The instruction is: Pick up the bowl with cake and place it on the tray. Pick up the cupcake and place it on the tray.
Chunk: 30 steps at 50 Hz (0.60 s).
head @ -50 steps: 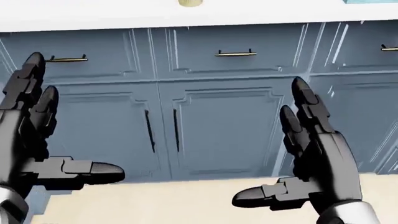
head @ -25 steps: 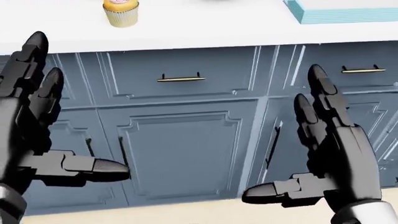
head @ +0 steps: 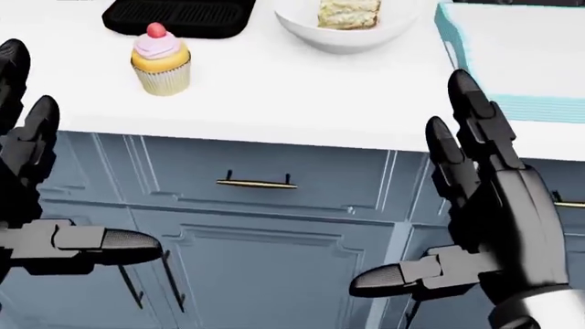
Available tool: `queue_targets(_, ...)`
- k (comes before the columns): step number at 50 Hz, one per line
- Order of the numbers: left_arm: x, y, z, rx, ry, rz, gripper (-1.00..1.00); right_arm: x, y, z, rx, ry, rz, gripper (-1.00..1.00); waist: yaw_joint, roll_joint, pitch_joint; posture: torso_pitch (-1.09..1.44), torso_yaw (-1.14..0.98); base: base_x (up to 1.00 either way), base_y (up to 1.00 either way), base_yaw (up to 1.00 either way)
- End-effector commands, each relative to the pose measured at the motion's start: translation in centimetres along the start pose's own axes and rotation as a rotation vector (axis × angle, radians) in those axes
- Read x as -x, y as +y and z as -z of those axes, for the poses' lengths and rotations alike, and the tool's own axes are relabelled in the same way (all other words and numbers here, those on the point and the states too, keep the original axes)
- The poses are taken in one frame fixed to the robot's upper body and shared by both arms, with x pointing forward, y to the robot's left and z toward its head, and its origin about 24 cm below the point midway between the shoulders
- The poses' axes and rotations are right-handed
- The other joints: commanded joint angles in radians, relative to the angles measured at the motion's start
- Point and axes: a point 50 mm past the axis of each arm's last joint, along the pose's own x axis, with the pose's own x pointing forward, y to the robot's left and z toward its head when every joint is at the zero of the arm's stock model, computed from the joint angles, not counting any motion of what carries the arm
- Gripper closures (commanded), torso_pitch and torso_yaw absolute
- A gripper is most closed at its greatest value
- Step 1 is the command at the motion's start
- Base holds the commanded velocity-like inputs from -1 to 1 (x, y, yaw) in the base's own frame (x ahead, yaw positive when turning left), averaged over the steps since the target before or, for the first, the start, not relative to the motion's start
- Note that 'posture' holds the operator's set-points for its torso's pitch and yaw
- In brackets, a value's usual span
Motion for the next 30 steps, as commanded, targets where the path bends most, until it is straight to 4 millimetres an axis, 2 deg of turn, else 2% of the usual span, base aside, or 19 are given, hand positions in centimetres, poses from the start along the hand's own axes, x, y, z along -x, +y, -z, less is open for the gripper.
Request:
queue_targets(1, 0.2, 0.2, -1.6, -0.018, -0.103, -0.011, -1.0, -0.1, 0.4, -1.4, 0.015, -0.083, -0.018, -1.0, 0.005, 0.001, -0.022, 0.0, 0.0, 0.0, 0.41, 0.0)
queue_targets(4, 0.2, 0.3, -1.6, -0.018, -0.104, -0.015, -1.0, -0.1, 0.5, -1.4, 0.019, -0.084, -0.021, -1.0, 0.005, 0.032, -0.02, 0.0, 0.0, 0.0, 0.32, 0.0)
queue_targets(5, 0.2, 0.4, -1.6, -0.016, -0.104, -0.016, -1.0, 0.0, 0.7, -1.4, 0.021, -0.084, -0.031, -1.0, 0.03, 0.036, -0.018, 0.0, 0.0, 0.0, 0.0, 0.88)
queue_targets(6, 0.3, 0.4, -1.7, -0.016, -0.105, -0.017, -1.0, 0.1, 0.8, -1.6, 0.023, -0.086, -0.033, -1.0, 0.01, 0.07, -0.003, 0.0, 0.0, 0.0, 0.0, 1.0)
queue_targets(8, 0.3, 0.5, -1.7, -0.015, -0.106, -0.018, -1.0, 0.2, 0.9, -1.8, 0.02, -0.088, -0.029, -1.0, 0.006, 0.105, 0.01, 0.0, 0.0, 0.0, 0.0, 1.0)
queue_targets(11, 0.3, 0.4, -1.6, -0.016, -0.105, -0.016, -1.0, 0.2, 0.9, -1.9, 0.02, -0.09, -0.023, -1.0, 0.008, 0.173, -0.009, 0.0, 0.0, 0.0, 0.0, 1.0)
queue_targets(12, 0.3, 0.4, -1.6, -0.015, -0.105, -0.016, -1.0, 0.1, 0.7, -2.1, 0.018, -0.095, -0.009, -1.0, 0.011, 0.164, -0.028, 0.0, 0.0, 0.0, 0.0, 1.0)
queue_targets(13, 0.3, 0.4, -1.6, -0.016, -0.104, -0.016, -1.0, 0.0, 0.6, -2.3, 0.018, -0.102, 0.002, -1.0, 0.002, 0.16, 0.001, 0.0, 0.0, 0.0, 0.41, 0.0)
queue_targets(14, 0.3, 0.4, -1.7, -0.016, -0.104, -0.015, -1.0, 0.1, 0.5, -2.5, 0.0, -0.113, 0.007, -1.0, 0.019, 0.135, 0.019, 0.0, 0.0, 0.0, 0.0, 0.0)
queue_targets(15, 0.3, 0.3, -1.6, -0.016, -0.103, -0.014, -1.0, 0.2, 0.6, -2.8, -0.001, -0.121, 0.004, -1.0, 0.027, 0.14, 0.012, 0.0, 0.0, 0.0, 0.0, 0.0)
queue_targets(18, 0.2, 0.3, -1.6, -0.015, -0.101, -0.012, -1.0, -0.1, 0.3, -2.5, 0.012, -0.135, 0.013, -1.0, 0.024, 0.112, 0.023, 0.0, 0.0, 0.0, 0.0, 0.0)
queue_targets(19, 0.2, 0.3, -1.5, -0.016, -0.101, -0.011, -1.0, -0.2, 0.3, -2.6, 0.012, -0.139, 0.011, -1.0, 0.023, 0.111, 0.008, 0.0, 0.0, 0.08, 0.0, 0.0)
queue_targets(20, 0.2, 0.3, -1.6, -0.015, -0.101, -0.01, -1.0, -0.1, 0.3, -2.8, 0.013, -0.141, 0.008, -1.0, 0.026, 0.091, 0.007, 0.0, 0.0, 0.33, 0.0, 0.0)
queue_targets(21, 0.2, 0.2, -1.6, -0.014, -0.101, -0.009, -1.0, 0.0, 0.4, -2.9, 0.012, -0.144, 0.008, -1.0, 0.028, 0.078, 0.031, 0.0, 0.0, 0.35, 0.0, 0.0)
queue_targets(22, 0.2, 0.2, -1.6, -0.015, -0.1, -0.008, -1.0, 0.0, 0.3, -2.9, 0.012, -0.145, 0.009, -1.0, 0.03, 0.062, 0.031, 0.0, 0.0, 0.38, 0.0, 0.0)
queue_targets(24, 0.1, 0.2, -1.5, -0.013, -0.099, -0.006, -1.0, 0.0, 0.2, -3.2, 0.012, -0.15, 0.01, -1.0, 0.03, 0.005, 0.007, 0.0, 0.0, 0.38, 0.0, 0.0)
queue_targets(25, 0.0, 0.2, -1.4, -0.013, -0.099, -0.005, -1.0, 0.0, 0.2, -3.3, 0.012, -0.153, 0.008, -1.0, 0.018, 0.042, 0.025, 0.0, 0.0, 0.38, 0.0, 0.0)
queue_targets(27, 0.0, 0.0, -1.5, -0.013, -0.098, 0.0, -1.0, 0.1, 0.1, -3.5, 0.013, -0.159, 0.011, -1.0, 0.023, 0.038, 0.028, 0.0, 0.0, 0.51, 0.0, 0.0)
queue_targets(30, 0.0, 0.0, -1.4, -0.013, -0.096, 0.001, -1.0, 0.0, 0.1, -3.7, 0.011, -0.164, 0.014, -1.0, 0.022, 0.058, 0.028, 0.0, 0.0, 0.61, 0.0, 0.0)
